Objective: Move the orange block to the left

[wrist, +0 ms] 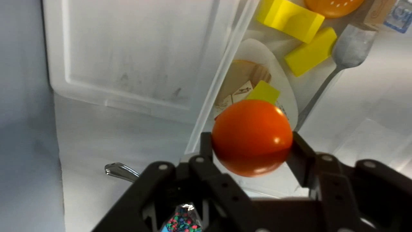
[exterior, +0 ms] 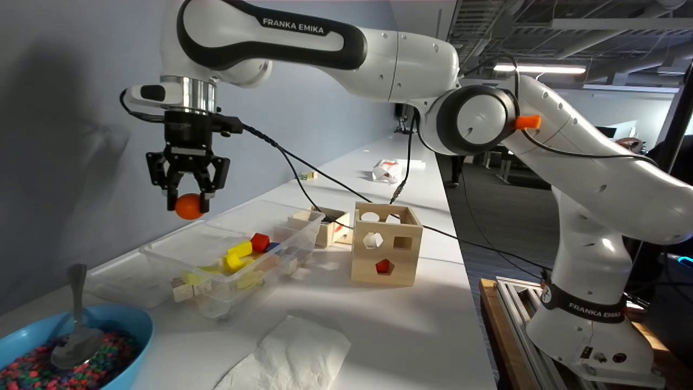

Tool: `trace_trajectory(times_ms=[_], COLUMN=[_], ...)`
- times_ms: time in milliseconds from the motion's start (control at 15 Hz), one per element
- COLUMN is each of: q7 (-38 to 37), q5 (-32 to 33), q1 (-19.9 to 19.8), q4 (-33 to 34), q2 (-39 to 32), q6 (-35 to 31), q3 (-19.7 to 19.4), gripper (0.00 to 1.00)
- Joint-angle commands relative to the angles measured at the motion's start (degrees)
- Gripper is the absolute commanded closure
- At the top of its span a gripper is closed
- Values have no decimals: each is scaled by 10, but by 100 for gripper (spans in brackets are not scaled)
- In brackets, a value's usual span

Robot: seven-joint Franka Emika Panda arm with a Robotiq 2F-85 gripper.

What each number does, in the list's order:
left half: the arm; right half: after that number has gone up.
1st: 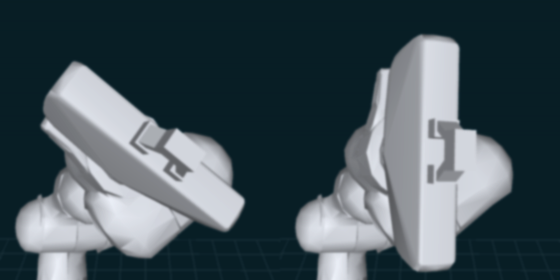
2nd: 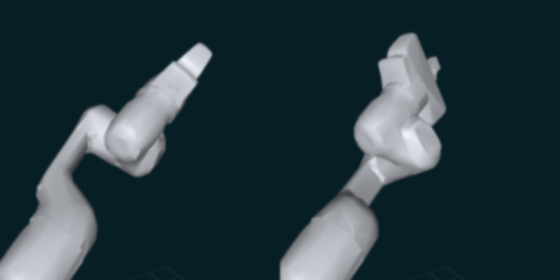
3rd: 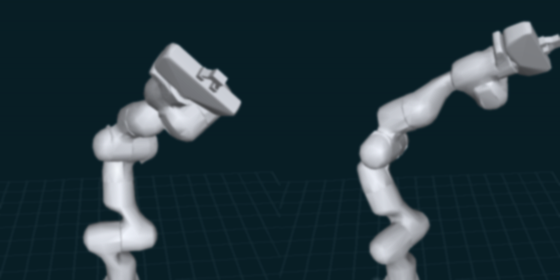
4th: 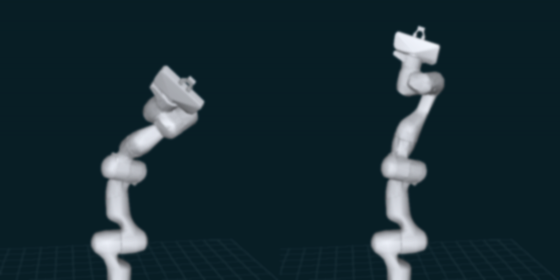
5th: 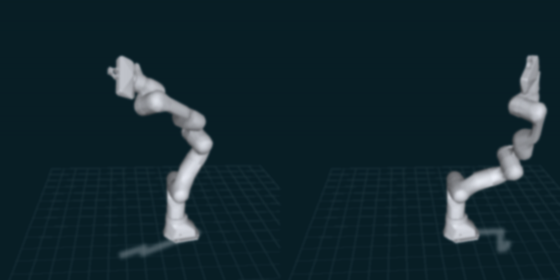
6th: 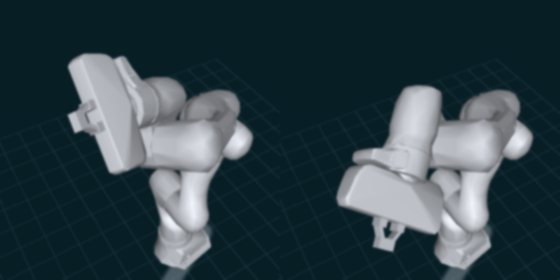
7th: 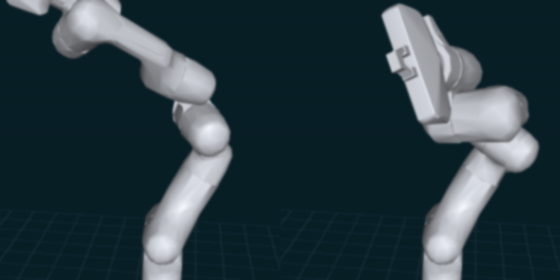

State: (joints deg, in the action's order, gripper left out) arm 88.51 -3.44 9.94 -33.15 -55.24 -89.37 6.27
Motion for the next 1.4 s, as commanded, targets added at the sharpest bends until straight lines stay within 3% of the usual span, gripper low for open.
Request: trace_trajectory(times_ms=[0, 67, 133, 267, 400, 600, 933, 1267, 1333], q7=[25, 26, 27, 28, 11, -83, -211, -341, -298], q5=[-14, -12, -10, -5, -3, -6, -2, -6, -1], q1=[-12, -13, -13, -12, -12, -16, -29, -41, -41], q4=[-34, -34, -35, -37, -42, -47, -73, -160, -80], q2=[25, 25, 25, 28, 33, 44, 79, 138, 86], q6=[47, 60, 69, 75, 63, 7, -30, -91, -56], q3=[15, 15, 15, 12, 7, -12, -39, -63, -54], gripper=[67, 32, 16, 3, 0, 0, 0, 0, 0])
